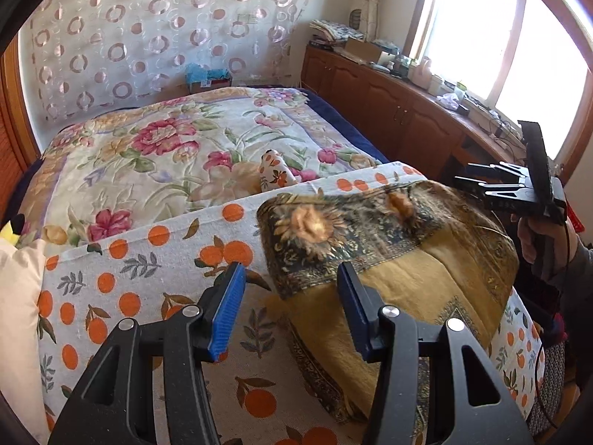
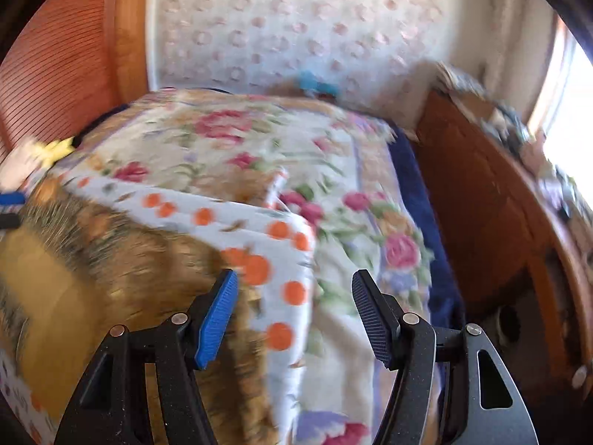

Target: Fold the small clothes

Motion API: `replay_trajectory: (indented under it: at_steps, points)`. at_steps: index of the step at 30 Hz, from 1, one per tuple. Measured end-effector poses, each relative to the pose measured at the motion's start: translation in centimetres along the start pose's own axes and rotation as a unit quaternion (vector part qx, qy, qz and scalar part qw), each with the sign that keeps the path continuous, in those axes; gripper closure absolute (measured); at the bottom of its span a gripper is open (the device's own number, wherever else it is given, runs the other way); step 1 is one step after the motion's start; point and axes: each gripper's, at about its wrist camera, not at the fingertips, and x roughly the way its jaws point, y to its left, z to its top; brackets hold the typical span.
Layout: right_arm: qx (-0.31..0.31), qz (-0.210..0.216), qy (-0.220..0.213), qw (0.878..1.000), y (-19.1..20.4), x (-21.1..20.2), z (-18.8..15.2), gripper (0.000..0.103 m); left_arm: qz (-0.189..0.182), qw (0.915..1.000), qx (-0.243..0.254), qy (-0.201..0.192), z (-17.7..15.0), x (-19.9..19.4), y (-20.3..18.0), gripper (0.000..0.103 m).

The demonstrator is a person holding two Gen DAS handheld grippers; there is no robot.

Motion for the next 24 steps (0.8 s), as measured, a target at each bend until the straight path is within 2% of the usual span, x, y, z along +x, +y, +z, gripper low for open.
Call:
replay_trajectory:
  at_steps: [6,8,10,13,18,22,24]
  points:
    - [0.048,0.071,-0.008,0.996,-0.4,-2.6,-2.7,0.037,-0.017,0.9995,-0.014,0.021,-1.5,0.5,0.5,0.050]
    - [0.054,0.092,-0.001,0.994,-0.8,-2.9,-3.7,0.036,-0.025,0.9987,-0.027,0.035,-2.1,1.5,0.7,0.050]
    - [0.056,0.098,0.011,0.994,-1.4,-2.8,-4.2,0.031,-0.030,0.9976,-0.032,0.054,-2.5,2.4,0.6,0.050]
    - [0.059,0.119,0.031,0.991,-1.6,-2.1,-4.5,0.031,-0.016,0.9987,-0.016,0.045,-2.7,2.3,-0.1,0.049]
    - [0.057,0.123,0.047,0.990,-1.9,-0.3,-3.2,0.031,-0.013,0.9987,-0.026,0.042,-3.0,2.2,-0.4,0.048]
    - [0.045,0.125,0.050,0.990,-1.9,-0.2,-2.0,0.031,-0.032,0.9975,-0.046,0.042,-3.7,1.4,-0.2,0.048]
    - [0.041,0.124,0.051,0.990,-1.7,0.1,-2.1,0.031,-0.048,0.9956,-0.065,0.047,-4.1,0.9,0.1,0.053]
